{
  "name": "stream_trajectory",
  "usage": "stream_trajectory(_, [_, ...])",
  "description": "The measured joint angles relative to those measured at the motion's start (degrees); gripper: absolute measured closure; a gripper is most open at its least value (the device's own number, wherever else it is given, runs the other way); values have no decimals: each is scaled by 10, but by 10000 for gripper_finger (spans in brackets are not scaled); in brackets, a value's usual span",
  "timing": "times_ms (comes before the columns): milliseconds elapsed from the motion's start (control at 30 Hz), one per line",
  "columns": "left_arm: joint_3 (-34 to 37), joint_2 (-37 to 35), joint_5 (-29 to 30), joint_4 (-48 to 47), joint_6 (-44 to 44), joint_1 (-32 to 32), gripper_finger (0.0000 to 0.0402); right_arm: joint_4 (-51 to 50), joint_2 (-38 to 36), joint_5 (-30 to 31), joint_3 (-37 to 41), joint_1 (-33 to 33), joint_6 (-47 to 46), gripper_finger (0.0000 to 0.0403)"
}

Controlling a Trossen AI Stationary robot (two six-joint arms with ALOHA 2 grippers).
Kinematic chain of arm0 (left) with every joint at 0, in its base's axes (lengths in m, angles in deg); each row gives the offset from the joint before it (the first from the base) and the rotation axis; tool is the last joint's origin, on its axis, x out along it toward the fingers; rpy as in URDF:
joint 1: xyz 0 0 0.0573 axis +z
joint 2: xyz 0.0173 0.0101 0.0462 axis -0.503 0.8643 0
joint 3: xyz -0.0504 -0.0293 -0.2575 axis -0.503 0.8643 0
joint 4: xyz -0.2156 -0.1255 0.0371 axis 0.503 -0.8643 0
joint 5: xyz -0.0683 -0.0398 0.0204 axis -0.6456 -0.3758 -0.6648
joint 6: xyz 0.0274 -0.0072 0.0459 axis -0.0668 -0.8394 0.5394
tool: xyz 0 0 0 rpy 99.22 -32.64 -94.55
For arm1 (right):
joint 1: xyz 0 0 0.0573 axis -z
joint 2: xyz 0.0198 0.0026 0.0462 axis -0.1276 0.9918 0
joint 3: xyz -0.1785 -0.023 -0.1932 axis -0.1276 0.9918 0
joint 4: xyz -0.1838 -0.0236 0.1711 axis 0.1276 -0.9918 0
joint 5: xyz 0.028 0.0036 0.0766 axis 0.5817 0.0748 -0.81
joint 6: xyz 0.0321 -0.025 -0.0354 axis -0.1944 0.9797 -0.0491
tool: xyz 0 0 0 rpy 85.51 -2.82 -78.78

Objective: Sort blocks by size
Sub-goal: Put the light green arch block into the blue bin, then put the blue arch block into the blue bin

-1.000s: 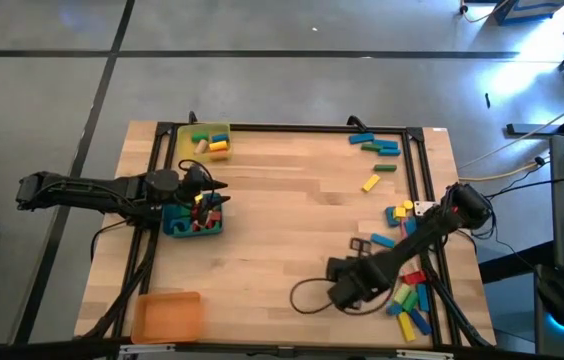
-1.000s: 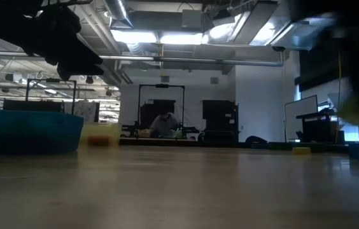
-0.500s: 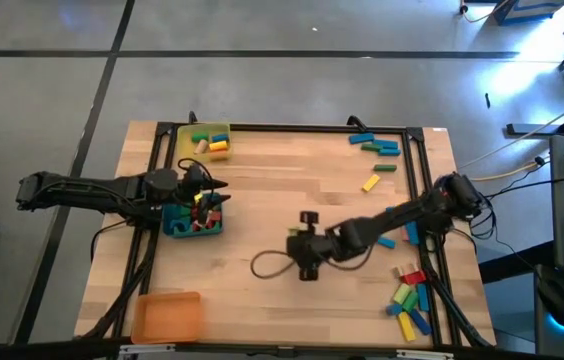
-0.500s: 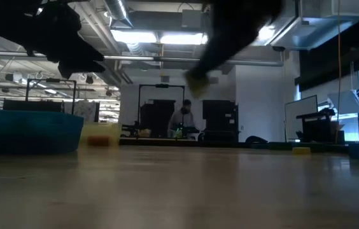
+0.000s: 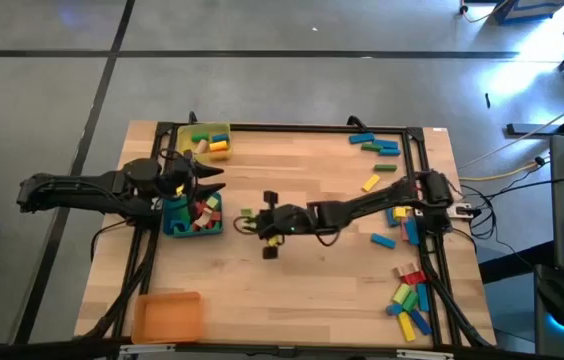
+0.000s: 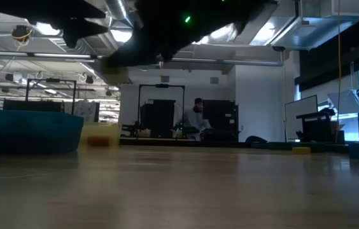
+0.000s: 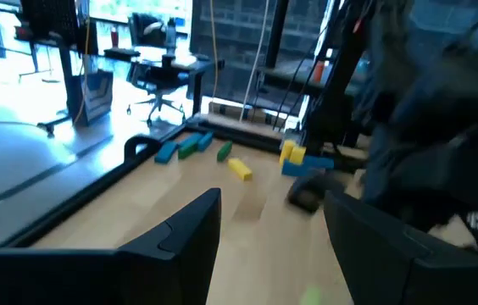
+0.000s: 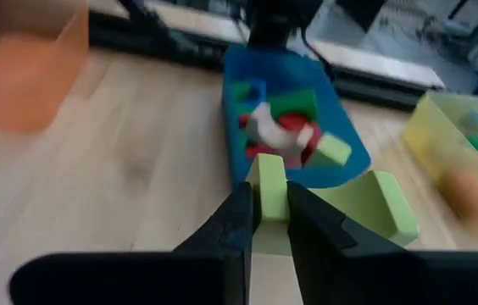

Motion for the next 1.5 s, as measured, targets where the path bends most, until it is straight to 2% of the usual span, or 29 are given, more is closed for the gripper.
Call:
stream_trajectory(167, [-8, -10, 0, 1, -1, -1, 206, 160, 61, -47, -2, 32, 9, 350])
stream_trajectory(267, [-8, -14, 0, 0, -1, -1, 206, 213, 104, -54, -24, 45, 5, 349])
stream_trajectory(533, [-8, -13, 0, -1, -2, -1, 206, 182, 218, -101, -193, 59, 9, 349])
stream_trajectory(733, [-8, -13, 0, -4, -3, -1, 206, 147, 313, -104, -344, 69, 9, 348])
stream_trajectory(933, [-8, -13, 0, -4, -3, -1, 206, 133, 398, -104, -452, 73, 8, 342])
stream_trajectory(1067, [-8, -13, 0, -4, -2, -1, 206, 131, 418, -101, -465, 72, 8, 330])
stream_trajectory(1133, [-8, -13, 0, -6, -2, -1, 206, 126, 418, -81, -465, 72, 8, 319])
stream_trajectory(1333, [-8, -13, 0, -7, -1, -1, 206, 123, 418, -73, -467, 71, 7, 258])
stream_trajectory(1433, [-8, -13, 0, -8, -3, -1, 206, 85, 409, -68, -471, 66, 9, 229])
stream_trajectory(1500, [-8, -13, 0, -9, -3, -1, 206, 40, 391, -43, -471, 61, 14, 219])
